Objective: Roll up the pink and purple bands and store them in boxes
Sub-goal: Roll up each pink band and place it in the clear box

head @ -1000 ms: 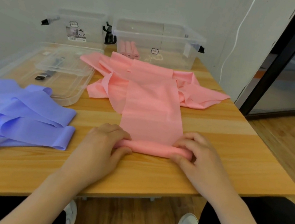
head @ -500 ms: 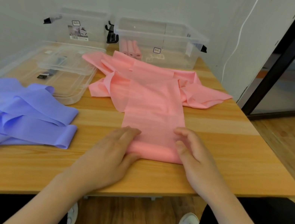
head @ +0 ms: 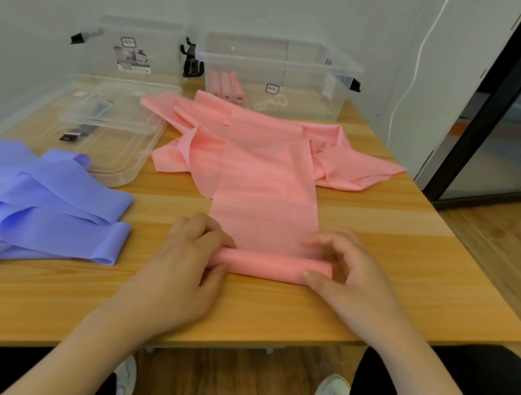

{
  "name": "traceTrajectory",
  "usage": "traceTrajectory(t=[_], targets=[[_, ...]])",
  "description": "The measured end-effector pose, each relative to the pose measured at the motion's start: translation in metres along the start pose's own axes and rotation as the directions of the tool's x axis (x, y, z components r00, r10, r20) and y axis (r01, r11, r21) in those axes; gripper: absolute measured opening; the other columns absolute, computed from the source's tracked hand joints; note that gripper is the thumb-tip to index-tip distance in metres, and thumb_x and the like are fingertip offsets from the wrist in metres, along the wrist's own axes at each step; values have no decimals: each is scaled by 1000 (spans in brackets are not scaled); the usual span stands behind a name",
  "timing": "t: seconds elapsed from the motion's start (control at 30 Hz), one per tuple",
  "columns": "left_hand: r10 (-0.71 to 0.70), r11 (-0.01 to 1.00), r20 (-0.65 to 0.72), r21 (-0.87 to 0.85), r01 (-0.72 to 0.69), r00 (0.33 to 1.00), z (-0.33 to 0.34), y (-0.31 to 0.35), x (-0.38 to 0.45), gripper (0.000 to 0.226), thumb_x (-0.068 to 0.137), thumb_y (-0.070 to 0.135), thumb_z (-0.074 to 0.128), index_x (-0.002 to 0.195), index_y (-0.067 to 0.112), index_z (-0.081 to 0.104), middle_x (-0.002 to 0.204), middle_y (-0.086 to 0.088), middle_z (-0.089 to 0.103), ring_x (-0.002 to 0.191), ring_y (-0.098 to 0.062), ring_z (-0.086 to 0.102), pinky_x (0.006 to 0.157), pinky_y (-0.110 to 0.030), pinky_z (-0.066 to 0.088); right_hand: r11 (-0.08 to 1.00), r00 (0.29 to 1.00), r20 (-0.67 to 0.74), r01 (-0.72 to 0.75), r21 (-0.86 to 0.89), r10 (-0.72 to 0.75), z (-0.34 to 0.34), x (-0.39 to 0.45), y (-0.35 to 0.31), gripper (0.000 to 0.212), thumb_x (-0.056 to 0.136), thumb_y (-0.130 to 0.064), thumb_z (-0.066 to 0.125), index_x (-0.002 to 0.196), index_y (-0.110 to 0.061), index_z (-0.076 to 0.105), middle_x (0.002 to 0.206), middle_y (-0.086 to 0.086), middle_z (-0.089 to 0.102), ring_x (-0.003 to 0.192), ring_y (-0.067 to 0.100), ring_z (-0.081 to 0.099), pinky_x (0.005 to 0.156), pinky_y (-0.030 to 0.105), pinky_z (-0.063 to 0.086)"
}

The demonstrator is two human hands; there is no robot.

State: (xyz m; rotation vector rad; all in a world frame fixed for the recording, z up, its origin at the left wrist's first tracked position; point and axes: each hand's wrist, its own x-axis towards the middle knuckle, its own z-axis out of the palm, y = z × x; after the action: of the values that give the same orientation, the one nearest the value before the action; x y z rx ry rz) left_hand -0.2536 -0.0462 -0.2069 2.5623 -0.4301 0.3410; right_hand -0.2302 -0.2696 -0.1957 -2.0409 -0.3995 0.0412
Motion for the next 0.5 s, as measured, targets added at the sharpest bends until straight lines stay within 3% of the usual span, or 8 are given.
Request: traceTrajectory(t=[0.1,0.17,0.27,0.37,0.5], targets=[[-27,1000,-16,2,27,1000,-5,2,1,31,82,35,45,106,21,59,101,9,54,93,-9,47,78,-16,30,984,999,-29,12,-178,-17,-1,-2,-2,20,85,-13,62,86,-33,60,95,-21,58,93,-9,51,75,2,34],[-79,995,-25,-60,77,997,-7,4,0,19,89,27,51,108,28,52,96,10,55,81,-5,49,68,-11,31,980,996,-87,8,-201,-26,3,-1,-3,14,89,-15,56,88,-29,59,91,-19,59,87,-8,51,71,2,35],[-145,988,-63,-61,141,987,-8,8,-1,22,88,21,55,104,31,46,86,10,52,66,-3,47,62,-9,35,969,989,-141,3,-245,-39,6,1,-2,7,89,-21,56,87,-28,56,87,-14,59,82,-3,51,66,6,36],[-126,988,-95,79,133,988,-7,10,-3,22,84,32,50,103,23,56,99,6,55,77,-10,52,68,-22,42,956,987,-161,-35,-292,-13,9,3,1,6,86,-28,58,89,-28,52,83,-12,56,74,0,49,60,12,35],[4,994,40,109,-8,999,-13,4,-2,35,78,43,43,96,22,65,97,7,61,87,-13,54,74,-34,48,937,963,-262,-38,-348,-58,9,2,4,11,82,-28,63,84,-26,52,82,-11,52,77,3,47,61,13,33]])
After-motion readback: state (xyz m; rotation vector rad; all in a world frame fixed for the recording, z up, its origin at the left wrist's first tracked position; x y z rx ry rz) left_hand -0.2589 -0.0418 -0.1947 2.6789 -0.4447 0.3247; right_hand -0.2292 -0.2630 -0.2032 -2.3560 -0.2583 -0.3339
